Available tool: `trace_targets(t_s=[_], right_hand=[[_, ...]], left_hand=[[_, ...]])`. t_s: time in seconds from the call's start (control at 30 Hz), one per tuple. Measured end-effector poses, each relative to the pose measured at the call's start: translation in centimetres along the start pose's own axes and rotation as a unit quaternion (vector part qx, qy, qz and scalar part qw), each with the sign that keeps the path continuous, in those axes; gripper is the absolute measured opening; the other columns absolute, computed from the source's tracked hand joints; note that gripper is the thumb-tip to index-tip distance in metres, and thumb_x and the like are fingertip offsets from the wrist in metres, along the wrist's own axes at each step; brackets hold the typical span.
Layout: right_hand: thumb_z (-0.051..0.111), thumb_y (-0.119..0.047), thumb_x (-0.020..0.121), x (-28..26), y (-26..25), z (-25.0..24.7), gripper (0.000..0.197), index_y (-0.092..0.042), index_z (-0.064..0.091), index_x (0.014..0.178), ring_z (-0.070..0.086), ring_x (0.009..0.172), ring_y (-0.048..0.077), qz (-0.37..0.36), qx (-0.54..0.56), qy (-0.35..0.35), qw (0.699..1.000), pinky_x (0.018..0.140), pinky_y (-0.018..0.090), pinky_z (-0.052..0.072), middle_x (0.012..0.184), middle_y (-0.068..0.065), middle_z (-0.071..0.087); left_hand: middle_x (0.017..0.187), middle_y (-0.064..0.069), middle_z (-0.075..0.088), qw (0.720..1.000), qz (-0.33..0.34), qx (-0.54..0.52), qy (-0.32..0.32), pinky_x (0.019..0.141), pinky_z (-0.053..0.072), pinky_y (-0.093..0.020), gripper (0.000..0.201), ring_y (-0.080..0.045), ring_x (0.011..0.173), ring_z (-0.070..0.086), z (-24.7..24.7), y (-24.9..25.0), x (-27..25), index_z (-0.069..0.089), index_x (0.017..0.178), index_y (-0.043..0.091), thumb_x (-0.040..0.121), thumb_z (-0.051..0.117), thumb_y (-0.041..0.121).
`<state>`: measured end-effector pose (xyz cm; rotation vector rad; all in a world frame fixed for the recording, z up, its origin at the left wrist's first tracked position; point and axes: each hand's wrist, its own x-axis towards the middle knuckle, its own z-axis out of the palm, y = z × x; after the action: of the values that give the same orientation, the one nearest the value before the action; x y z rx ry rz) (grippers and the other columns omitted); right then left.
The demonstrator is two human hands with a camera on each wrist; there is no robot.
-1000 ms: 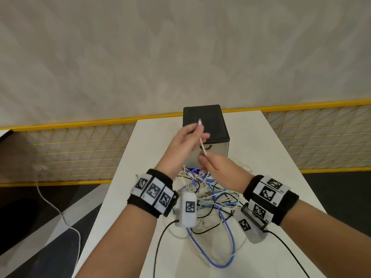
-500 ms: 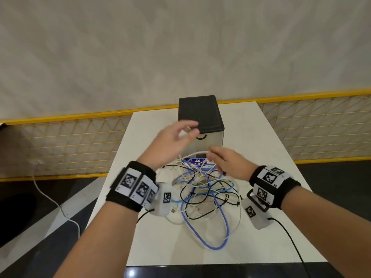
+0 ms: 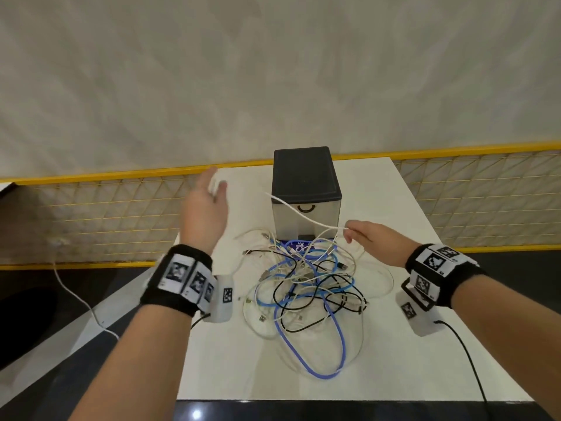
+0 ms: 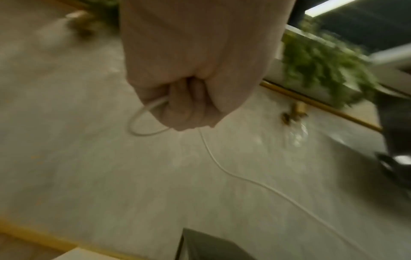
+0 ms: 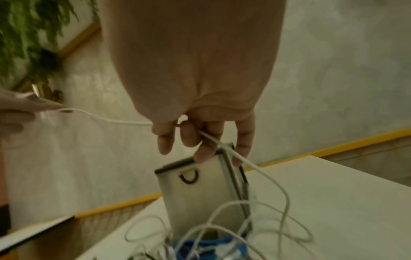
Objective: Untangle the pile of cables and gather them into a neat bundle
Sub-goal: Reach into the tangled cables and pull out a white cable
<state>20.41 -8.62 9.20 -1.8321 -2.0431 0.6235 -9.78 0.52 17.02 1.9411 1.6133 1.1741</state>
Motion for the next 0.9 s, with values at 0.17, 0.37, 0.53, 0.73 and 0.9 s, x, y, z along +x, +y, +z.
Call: trace_targets(t_s=[0.17,0.37,0.53,0.73,0.9], right_hand=[[0.036,-0.029,0.101,2.3,-4.1,-2.4,0.022,-0.022,0.052,0.089,0.052,0.079,0.018,-0.095,-0.063,0.056,0.992,0.072,0.035,0.043,0.085,-0.002,0.056],[0.039,-0.025,0.101,3.1,-5.8,-4.0,0.016,-0.018,0.051,0.096,0.049,0.080,0.016,-0.112,-0.081,0.104,0.985,0.073,0.034,0.038,0.087,-0.003,0.053],[0.034,-0.013,0.100,2.6,-0.6,-1.3,0.019,-0.020,0.046,0.087,0.053,0.091,0.027,0.007,-0.064,0.033,0.997,0.088,0.046,0.045,0.093,0.003,0.048],[0.031,-0.006,0.099,2.4,-1.4,-1.8,0.022,-0.017,0.045,0.086,0.053,0.078,0.029,0.020,-0.030,0.062,0.997,0.063,0.031,0.044,0.088,0.008,0.048],[0.036,-0.013,0.097,3.1,-6.1,-4.5,0.009,-0.014,0.045,0.097,0.059,0.081,0.031,-0.071,-0.023,0.127,0.989,0.061,0.049,0.056,0.093,0.014,0.056]], left_hand=[[0.054,-0.003,0.049,0.970,0.160,0.017,-0.181,0.053,0.043,-0.032,0.061,-0.021,0.049,0.054,4.9,4.0,-4.3,0.005,0.152,0.049,0.103,0.041,0.039],[0.064,0.005,0.054,0.973,0.146,0.007,-0.179,0.048,0.032,-0.018,0.032,-0.009,0.053,0.048,7.0,5.8,-3.8,0.057,0.097,0.013,0.100,0.046,0.043],[0.068,0.004,0.055,0.995,0.060,-0.083,0.017,0.057,0.034,-0.025,0.032,-0.017,0.062,0.052,3.9,5.2,0.0,0.062,0.093,0.008,0.102,0.048,0.036],[0.067,-0.007,0.061,0.990,0.085,0.038,-0.105,0.067,0.044,-0.033,0.057,-0.022,0.066,0.060,4.4,4.2,-1.3,0.017,0.155,0.034,0.104,0.042,0.032],[0.086,0.008,0.064,0.965,0.098,-0.046,-0.239,0.074,0.041,-0.021,0.045,-0.013,0.088,0.063,6.9,6.6,-3.1,0.047,0.143,0.024,0.102,0.042,0.042]])
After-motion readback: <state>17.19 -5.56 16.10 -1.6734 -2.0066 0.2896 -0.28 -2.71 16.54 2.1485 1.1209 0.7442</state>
